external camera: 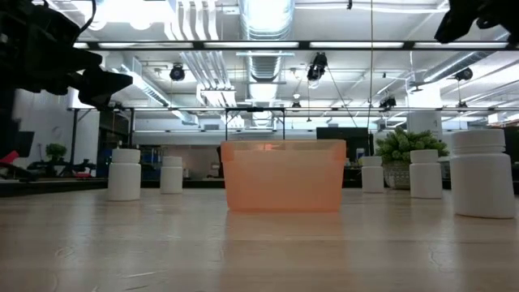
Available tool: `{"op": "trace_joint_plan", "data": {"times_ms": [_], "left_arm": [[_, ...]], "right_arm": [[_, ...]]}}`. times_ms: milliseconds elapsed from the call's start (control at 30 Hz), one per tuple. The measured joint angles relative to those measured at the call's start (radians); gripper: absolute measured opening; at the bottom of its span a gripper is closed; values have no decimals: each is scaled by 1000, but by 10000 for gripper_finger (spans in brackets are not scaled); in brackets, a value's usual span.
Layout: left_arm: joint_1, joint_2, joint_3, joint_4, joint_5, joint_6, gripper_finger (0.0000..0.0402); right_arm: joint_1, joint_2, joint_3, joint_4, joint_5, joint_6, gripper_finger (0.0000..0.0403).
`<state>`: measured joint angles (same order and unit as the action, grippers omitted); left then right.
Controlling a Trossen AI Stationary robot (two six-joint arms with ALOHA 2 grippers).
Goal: Pick and place pill bottles into a basket
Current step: Put the white pill bottle into the orange bin
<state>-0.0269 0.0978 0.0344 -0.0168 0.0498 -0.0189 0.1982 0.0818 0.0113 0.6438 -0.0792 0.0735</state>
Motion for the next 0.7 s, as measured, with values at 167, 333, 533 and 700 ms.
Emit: {"op": "trace_joint_plan", "data": {"times_ms": [167,333,533,700], "left_arm": [[0,0,0,0,0,0,315],[0,0,0,0,0,0,315],[0,0,0,0,0,0,315],[0,0,0,0,0,0,315]], "right_arm": [[0,0,0,103,-30,-17,260],[0,0,11,179,-47,-29,260],[0,40,160,77,-154,-31,260],[0,134,390,-271,-161,-77,260]]}}
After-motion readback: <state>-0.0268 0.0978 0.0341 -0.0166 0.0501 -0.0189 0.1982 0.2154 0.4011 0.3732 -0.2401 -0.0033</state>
